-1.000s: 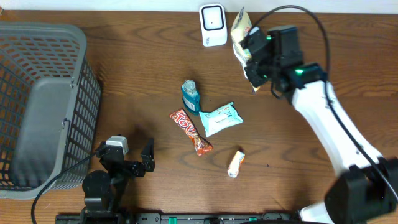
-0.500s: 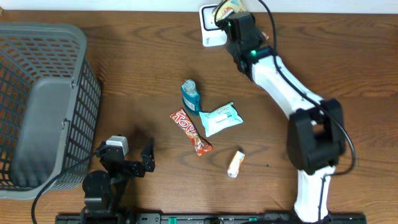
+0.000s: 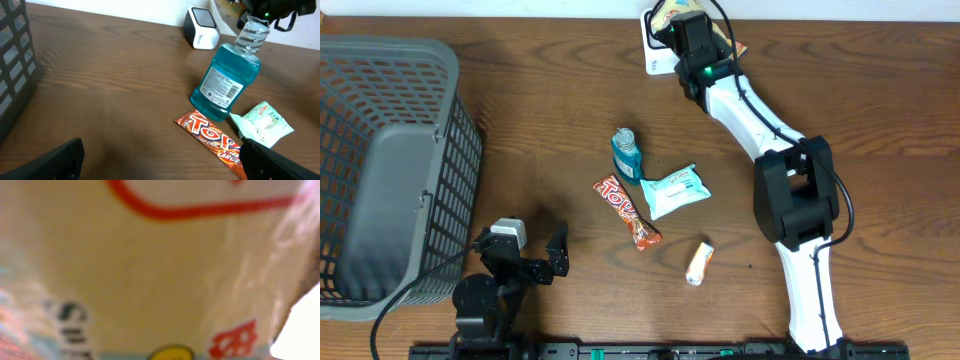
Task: Scan the item barcode
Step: 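Carry the yellow snack bag to the scanner with the right gripper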
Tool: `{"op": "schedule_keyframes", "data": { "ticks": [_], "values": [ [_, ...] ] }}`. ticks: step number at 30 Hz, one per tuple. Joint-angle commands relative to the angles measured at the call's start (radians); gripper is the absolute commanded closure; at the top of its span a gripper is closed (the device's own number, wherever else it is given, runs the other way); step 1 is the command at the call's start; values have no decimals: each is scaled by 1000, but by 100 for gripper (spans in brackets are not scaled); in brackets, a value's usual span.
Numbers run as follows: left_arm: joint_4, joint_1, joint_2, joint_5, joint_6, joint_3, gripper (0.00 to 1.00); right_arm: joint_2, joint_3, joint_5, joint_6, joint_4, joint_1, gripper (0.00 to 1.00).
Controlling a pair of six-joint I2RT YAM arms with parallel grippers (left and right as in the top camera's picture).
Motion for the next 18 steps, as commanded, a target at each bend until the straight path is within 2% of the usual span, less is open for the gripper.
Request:
{"op": "schedule_keyframes", "data": {
  "ticks": [1,18],
  "values": [
    [-27,4,0,15,-2,-13,2,29,33,18,-55,35,7,99],
    [-27,4,0,15,-2,-13,2,97,33,193,-195,232,10,99]
  ]
}}
